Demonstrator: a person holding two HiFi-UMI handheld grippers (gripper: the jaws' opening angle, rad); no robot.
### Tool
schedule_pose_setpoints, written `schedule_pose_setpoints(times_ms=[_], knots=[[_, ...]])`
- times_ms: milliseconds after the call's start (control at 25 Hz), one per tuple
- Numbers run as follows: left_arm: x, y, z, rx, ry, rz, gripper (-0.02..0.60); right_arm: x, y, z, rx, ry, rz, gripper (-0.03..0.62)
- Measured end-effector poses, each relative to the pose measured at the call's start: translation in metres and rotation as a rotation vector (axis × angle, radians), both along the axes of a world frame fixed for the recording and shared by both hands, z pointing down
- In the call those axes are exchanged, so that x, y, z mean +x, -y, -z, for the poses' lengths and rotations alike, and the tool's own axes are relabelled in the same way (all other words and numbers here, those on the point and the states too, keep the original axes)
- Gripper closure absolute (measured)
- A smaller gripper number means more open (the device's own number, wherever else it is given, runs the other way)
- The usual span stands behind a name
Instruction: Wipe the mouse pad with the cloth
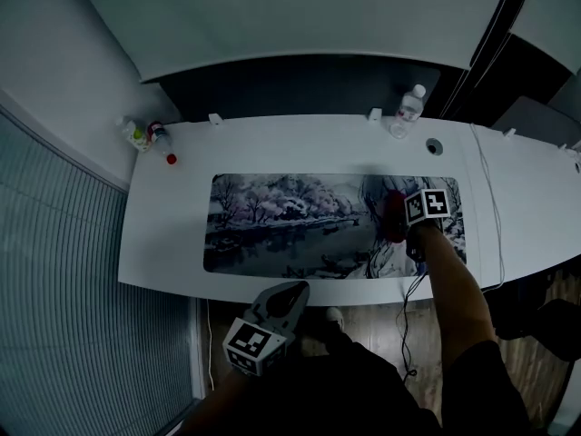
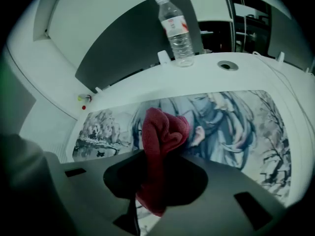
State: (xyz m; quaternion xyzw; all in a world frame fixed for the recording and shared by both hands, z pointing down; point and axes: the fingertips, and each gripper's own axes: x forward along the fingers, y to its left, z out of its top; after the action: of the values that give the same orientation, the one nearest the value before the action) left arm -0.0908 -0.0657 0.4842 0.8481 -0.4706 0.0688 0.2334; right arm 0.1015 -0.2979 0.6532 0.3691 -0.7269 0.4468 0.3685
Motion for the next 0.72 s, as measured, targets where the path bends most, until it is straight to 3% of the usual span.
schedule_pose_setpoints(times_ms=[720], knots=[[-0.142, -0.013, -0.006, -0.012, -0.039, 0.123, 0.577, -0.254, -0.036, -0.003, 0.01, 0.027, 0.247, 0.487]])
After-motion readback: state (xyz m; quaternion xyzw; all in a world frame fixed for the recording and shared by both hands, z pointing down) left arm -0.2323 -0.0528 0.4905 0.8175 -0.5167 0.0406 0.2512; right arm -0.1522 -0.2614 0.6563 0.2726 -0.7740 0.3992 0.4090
